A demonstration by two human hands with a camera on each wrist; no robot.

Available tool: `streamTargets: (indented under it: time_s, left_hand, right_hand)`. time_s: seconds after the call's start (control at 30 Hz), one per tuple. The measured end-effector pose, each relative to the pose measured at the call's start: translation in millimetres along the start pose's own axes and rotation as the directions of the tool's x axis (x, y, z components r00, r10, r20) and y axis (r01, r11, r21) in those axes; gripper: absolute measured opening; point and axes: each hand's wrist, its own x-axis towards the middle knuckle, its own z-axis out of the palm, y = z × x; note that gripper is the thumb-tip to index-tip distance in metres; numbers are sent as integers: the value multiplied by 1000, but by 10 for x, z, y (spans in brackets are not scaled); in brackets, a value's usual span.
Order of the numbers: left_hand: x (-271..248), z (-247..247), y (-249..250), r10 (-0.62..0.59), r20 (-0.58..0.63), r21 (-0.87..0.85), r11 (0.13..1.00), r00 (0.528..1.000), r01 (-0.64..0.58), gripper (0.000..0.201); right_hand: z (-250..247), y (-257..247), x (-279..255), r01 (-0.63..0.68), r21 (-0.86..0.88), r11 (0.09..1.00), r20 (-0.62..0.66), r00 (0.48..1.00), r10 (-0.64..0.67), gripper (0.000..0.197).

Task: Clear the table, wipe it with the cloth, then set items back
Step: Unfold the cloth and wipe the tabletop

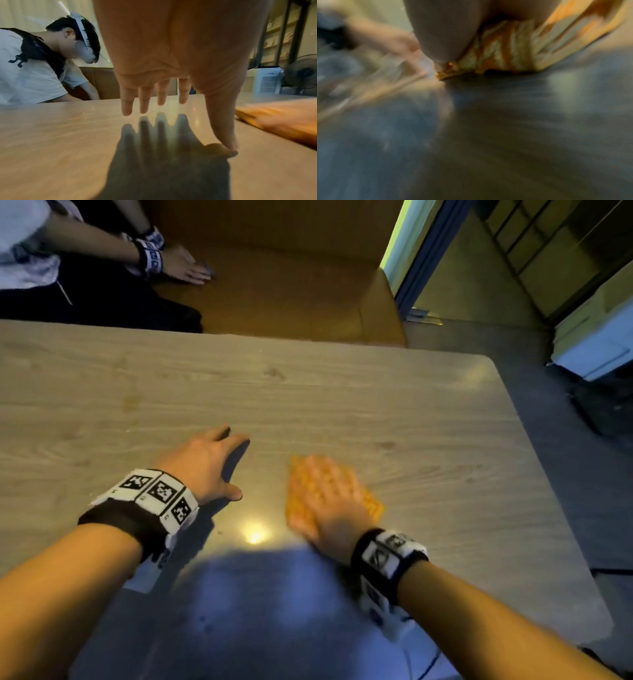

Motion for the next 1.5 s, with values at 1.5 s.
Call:
streamTargets:
  time_s: [1.5]
  left_hand:
    - [406,-139,-197,-129,225,44,992,966,122,133]
  right_hand:
    - [-850,1629,2549,-188,609,771,-38,963,265,64]
